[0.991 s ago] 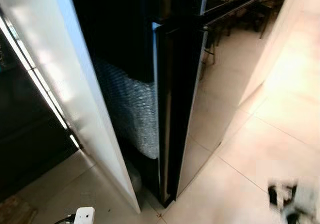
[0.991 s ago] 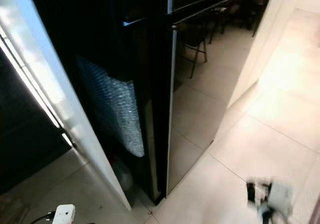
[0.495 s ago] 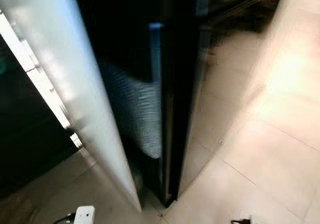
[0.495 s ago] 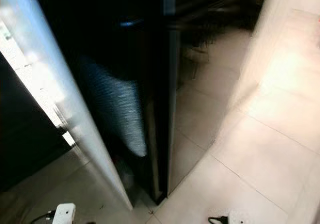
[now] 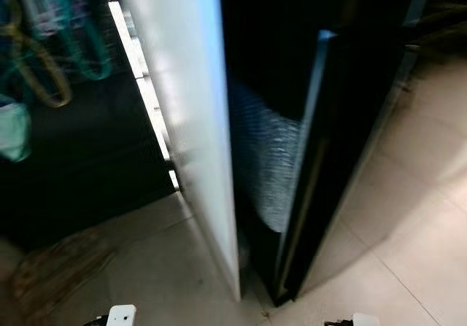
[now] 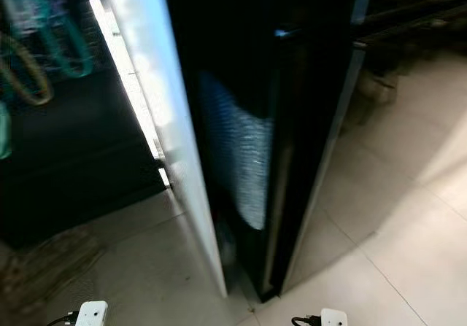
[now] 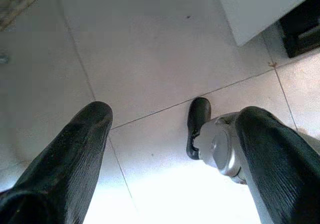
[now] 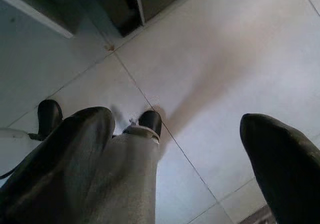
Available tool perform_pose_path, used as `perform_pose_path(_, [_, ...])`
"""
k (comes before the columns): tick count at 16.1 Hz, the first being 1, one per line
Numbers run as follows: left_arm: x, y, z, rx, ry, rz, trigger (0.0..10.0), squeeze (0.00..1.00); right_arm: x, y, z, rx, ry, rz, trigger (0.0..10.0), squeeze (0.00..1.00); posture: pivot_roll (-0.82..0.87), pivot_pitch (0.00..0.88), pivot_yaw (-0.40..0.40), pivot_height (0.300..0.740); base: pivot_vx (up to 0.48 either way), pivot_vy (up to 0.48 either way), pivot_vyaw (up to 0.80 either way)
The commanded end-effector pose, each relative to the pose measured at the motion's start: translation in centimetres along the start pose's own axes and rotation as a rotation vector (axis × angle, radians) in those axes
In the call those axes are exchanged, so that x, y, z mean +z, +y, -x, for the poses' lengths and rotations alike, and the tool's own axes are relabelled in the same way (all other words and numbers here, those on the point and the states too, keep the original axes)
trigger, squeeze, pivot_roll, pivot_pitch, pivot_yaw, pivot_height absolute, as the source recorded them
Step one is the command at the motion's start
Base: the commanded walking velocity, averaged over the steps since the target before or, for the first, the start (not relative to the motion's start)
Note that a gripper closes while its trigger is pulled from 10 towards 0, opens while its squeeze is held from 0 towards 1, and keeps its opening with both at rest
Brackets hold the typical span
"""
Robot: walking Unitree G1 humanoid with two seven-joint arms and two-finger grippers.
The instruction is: Restocking fridge
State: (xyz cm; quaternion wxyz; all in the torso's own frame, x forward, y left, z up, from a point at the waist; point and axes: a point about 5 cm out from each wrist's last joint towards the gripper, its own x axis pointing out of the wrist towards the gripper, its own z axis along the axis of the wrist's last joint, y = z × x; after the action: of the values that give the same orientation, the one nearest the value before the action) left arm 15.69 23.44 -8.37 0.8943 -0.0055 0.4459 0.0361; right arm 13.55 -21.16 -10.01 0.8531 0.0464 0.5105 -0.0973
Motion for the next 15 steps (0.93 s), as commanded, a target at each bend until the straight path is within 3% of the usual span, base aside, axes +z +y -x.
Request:
perform_pose_path(1, [0.01,0.36,0.05,0.012,0.002,-0.005,10.0,0.0,-0.15,0.16,-0.01,0.0,0.01,-0.008,10.0,0.0,0.0,0.0,0.034,0.74,0.0,0.0,0.8])
perform_pose_path(15, [0.41,-0.22,-0.19,0.02,-0.009,0.039,10.0,0.0,0.64,-0.58,-0.05,0.002,-0.006,-0.012,10.0,0.0,-0.01,0.0,-0.011,0.74,0.0,0.0,0.8])
